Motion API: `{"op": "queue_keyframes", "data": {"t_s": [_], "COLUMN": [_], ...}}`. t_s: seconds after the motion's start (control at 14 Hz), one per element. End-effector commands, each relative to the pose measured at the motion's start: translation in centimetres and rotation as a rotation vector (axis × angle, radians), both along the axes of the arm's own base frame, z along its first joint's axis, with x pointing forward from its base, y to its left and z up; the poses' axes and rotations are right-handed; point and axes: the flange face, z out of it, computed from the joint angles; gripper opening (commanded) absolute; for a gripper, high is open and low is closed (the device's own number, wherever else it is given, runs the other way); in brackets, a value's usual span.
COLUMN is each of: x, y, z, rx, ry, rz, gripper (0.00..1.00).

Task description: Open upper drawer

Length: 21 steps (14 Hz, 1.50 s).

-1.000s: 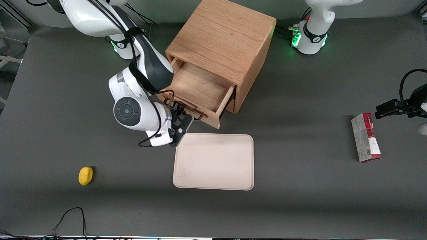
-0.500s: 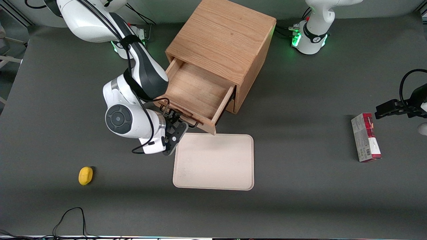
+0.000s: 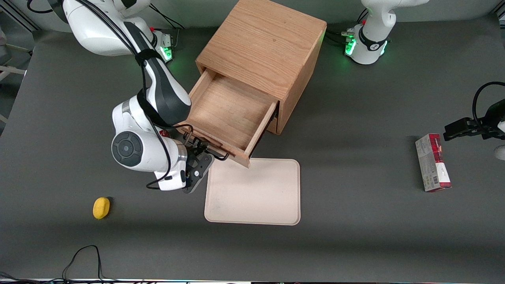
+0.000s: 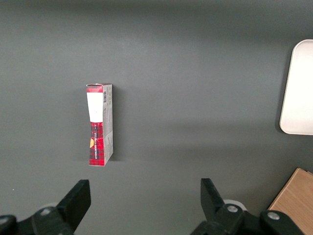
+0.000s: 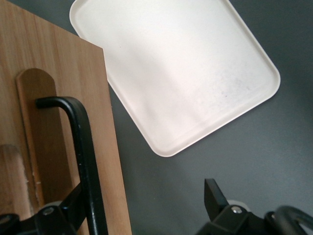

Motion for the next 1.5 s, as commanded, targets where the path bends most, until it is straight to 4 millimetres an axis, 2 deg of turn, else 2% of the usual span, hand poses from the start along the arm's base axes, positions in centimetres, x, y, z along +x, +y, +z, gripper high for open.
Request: {"op": "queue_keyframes", "data": {"t_s": [0.0, 0.29, 1.0, 1.43], "x": [1.7, 2.4, 3.4, 3.4], "y": [-0.5, -1.2, -2.1, -2.5], "z": [-0.5, -0.1, -0.6, -0.5], "rx": [0.004, 0.009, 0.016, 0.013], "ry": [-0.02, -0.033, -0.062, -0.054], "rz": [0.007, -0.007, -0.043, -0.045], "gripper": [1.0, 1.0, 1.0, 1.0]}}
